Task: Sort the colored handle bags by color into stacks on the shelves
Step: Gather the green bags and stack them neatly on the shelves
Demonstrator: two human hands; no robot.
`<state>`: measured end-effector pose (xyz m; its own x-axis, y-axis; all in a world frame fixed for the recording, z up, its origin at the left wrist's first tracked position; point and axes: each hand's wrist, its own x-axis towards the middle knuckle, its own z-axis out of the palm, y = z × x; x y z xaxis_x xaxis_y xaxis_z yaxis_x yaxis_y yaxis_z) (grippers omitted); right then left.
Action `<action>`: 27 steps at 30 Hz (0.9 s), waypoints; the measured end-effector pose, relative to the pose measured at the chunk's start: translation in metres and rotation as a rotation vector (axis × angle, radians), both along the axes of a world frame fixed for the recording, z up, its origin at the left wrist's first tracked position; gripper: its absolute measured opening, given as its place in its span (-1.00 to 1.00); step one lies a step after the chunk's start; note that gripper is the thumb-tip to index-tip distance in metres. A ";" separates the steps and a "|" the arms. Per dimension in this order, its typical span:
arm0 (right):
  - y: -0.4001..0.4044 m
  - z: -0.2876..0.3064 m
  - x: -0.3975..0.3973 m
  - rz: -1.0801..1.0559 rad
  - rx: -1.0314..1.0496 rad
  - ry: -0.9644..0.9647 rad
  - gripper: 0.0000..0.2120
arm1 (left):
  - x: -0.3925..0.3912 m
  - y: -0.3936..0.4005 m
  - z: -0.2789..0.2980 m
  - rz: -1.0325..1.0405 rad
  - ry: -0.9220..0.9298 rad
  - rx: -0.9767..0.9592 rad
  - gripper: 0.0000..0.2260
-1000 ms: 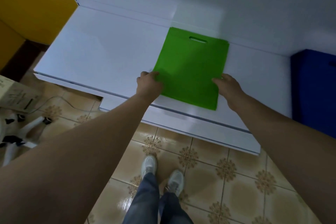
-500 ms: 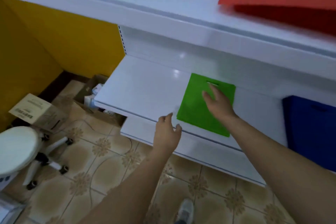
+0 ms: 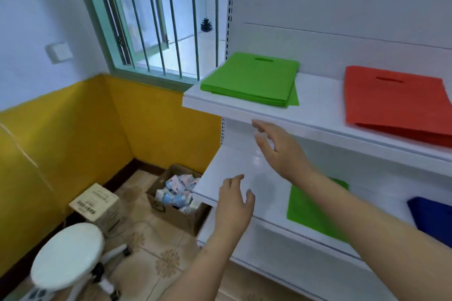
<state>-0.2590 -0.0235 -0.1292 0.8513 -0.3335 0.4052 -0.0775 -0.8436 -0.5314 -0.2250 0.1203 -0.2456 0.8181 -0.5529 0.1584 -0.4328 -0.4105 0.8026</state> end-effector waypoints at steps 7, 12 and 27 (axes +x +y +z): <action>-0.043 0.071 0.046 -0.111 -0.115 -0.156 -0.49 | 0.057 -0.013 0.087 0.041 -0.215 -0.212 -0.70; -0.112 0.079 0.094 -0.273 -0.121 -0.145 -0.51 | 0.113 -0.058 0.138 0.063 -0.332 -0.263 -0.78; -0.249 0.046 0.213 -0.558 -0.177 0.412 -0.35 | 0.245 -0.142 0.155 0.197 -0.465 0.370 -0.44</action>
